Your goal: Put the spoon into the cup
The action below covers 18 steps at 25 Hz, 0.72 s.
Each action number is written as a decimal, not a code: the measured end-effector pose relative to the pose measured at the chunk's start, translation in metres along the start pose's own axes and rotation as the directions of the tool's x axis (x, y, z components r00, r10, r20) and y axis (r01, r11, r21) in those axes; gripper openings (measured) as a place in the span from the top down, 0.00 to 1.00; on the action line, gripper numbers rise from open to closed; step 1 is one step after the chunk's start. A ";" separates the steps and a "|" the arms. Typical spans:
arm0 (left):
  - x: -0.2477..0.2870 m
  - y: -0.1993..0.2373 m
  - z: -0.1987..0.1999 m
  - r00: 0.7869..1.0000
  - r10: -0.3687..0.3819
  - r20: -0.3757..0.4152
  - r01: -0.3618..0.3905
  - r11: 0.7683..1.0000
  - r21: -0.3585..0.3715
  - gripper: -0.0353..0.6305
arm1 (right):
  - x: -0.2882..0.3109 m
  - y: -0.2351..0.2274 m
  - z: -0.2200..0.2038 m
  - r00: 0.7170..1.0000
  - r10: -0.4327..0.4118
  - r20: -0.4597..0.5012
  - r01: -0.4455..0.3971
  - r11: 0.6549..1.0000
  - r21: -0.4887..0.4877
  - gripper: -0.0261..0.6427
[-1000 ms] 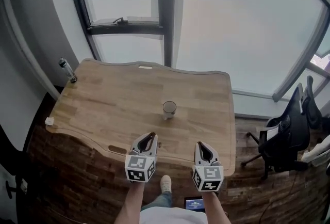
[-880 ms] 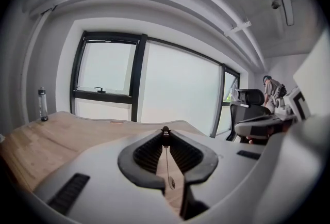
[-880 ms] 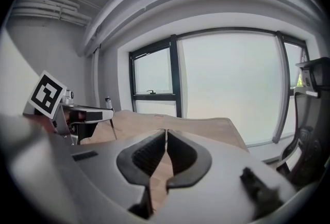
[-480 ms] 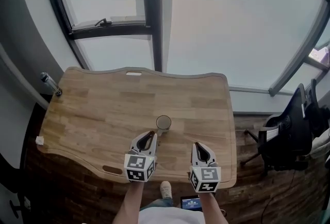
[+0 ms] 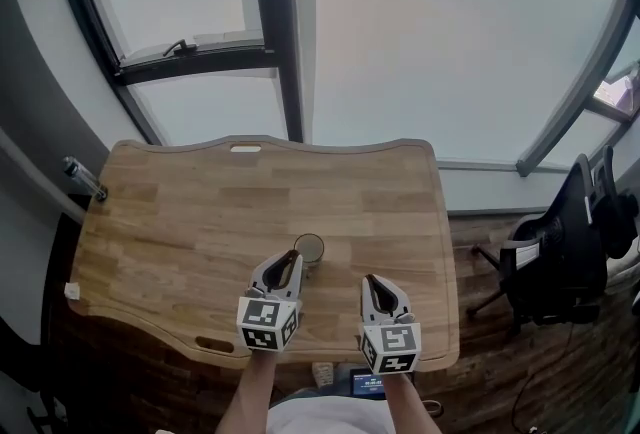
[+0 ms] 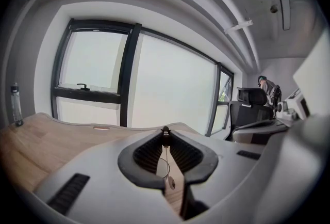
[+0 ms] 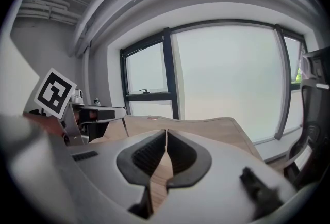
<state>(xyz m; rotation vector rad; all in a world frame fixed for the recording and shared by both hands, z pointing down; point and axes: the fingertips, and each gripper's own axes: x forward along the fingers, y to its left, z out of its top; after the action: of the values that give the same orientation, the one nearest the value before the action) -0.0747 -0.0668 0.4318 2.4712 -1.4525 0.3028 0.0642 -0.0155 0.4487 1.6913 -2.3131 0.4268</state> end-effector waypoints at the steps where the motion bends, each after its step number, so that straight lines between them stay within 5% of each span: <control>1: 0.003 0.001 0.001 1.000 -0.001 0.001 0.001 1.000 0.003 0.87 | 0.004 0.000 0.001 1.000 0.004 0.000 -0.004 1.000 0.000 0.91; 18: 0.063 0.036 0.023 0.999 0.024 0.038 -0.023 0.999 -0.040 0.87 | 0.082 -0.020 0.019 0.998 0.059 -0.008 -0.059 0.997 -0.045 0.91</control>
<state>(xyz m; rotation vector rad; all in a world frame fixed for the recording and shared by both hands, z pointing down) -0.0746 -0.1428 0.4333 2.4428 -1.4892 0.2302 0.0585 -0.1008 0.4629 1.6019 -2.3543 0.3873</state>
